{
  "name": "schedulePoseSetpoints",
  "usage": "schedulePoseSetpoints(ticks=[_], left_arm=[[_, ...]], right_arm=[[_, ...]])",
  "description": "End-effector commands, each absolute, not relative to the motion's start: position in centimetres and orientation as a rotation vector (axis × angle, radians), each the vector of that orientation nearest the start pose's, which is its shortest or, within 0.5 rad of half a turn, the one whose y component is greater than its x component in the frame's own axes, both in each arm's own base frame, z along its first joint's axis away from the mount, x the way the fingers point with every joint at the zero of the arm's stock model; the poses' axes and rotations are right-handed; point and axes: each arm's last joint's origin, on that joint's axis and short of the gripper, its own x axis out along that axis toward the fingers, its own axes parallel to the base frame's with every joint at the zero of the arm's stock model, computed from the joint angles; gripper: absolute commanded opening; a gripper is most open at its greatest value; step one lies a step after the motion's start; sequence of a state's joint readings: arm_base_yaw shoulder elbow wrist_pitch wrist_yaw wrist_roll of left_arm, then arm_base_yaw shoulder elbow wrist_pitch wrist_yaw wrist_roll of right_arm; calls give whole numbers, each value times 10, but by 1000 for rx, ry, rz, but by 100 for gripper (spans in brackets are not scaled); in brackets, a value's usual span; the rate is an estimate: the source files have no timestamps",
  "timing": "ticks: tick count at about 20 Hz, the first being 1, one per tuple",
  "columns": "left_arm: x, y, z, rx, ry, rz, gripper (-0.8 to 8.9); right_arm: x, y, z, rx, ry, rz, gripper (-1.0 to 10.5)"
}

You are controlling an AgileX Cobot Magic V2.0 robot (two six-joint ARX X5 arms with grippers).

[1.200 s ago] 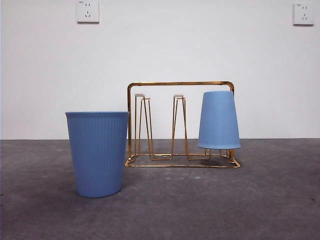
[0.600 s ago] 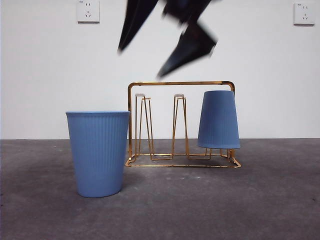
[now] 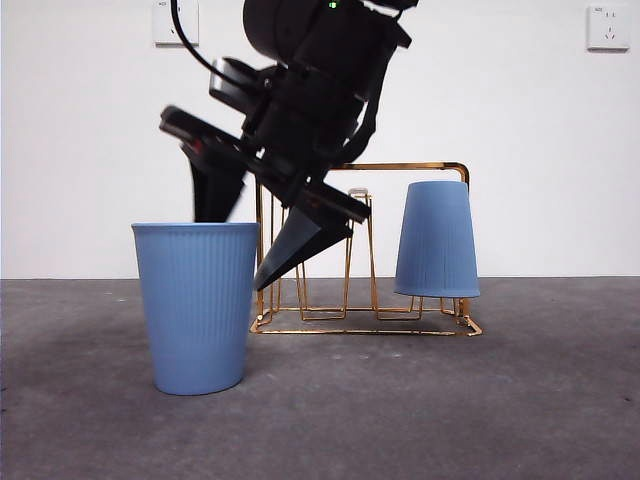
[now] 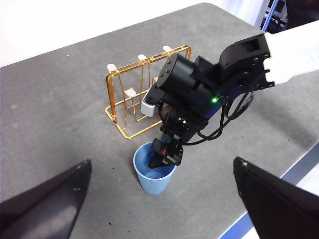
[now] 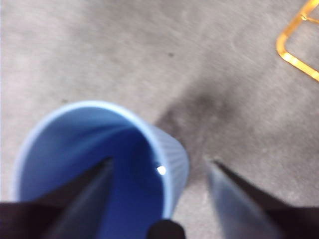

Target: Pick up cup 1,put cup 1 in the cup rack,pick up cup 2,put cup 2 in the cup rack

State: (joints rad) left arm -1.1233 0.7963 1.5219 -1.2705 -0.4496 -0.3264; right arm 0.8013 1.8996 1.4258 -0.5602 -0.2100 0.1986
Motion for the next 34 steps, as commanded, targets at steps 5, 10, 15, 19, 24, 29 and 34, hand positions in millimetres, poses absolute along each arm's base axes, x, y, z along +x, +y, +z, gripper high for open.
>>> schedulePoseSetpoints(ticks=[5,10,15,19,24,29,34], left_arm=[[39,-56,454,34,477,-658,481],[43,-69,466,-47,387,-740,481],[53,-98,486,-117,231,-911,481],[67,-143,491,-107,162,-1151,482],[88,-195,489,-140,97,-1332,508],[107,-223,489,-254,48,-1416,509],[130,-246,489,-417,22,-1542,509]], right_arm=[[270,290,216,-183,1095,825,-12],[243,257,301,-231,841,795,-12],[172,176,418,-153,407,722,-12],[110,110,470,-73,106,704,-12],[66,63,489,-81,-90,662,-12],[37,33,497,-88,-237,645,-12],[19,14,502,-94,-350,624,-12]])
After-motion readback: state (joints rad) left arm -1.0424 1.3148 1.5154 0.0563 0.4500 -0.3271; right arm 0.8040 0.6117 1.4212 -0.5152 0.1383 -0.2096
